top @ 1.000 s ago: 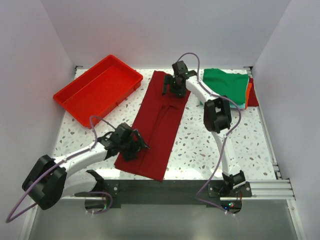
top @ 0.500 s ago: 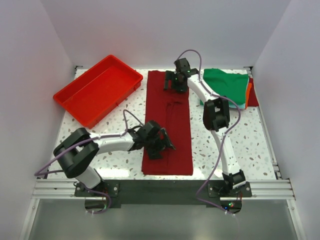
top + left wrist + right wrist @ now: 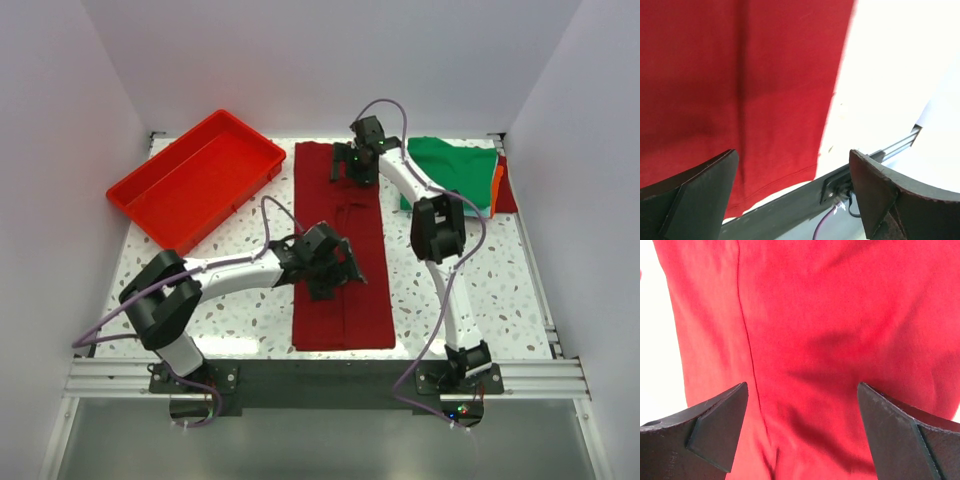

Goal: Fold and stack the t-shirts
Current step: Fold the tshirt

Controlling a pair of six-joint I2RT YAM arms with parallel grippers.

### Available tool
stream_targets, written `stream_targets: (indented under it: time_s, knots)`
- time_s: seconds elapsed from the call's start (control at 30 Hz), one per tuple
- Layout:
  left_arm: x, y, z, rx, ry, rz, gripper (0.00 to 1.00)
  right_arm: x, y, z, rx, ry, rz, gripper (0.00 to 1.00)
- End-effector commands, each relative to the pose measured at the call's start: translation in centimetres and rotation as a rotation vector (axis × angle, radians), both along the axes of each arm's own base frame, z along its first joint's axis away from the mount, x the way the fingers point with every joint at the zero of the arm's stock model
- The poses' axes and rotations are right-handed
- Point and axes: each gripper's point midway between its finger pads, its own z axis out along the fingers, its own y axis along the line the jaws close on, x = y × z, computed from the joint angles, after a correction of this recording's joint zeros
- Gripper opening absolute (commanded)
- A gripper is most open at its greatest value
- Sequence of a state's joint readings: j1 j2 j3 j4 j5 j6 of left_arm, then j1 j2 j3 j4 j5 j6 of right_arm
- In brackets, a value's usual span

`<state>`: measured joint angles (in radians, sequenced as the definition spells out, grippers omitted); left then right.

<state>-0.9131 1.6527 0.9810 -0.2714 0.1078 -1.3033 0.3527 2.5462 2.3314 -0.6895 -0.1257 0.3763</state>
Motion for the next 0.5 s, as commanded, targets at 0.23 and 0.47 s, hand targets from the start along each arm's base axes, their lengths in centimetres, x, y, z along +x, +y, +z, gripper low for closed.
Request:
stream_targets:
  time_s: [0.23, 0.47]
  knots:
    - [5.1, 2.9, 9.0, 0.114, -0.457, -0.029, 0.97, -6.7, -2.2, 16.8, 0.039, -0.194, -0.03, 0.93]
    - [2.7, 9.9, 6.4, 0.29, -0.518, -0.052, 0.97, -19.4, -4.1, 12.3, -0.058, 0.002, 0.021, 0.87]
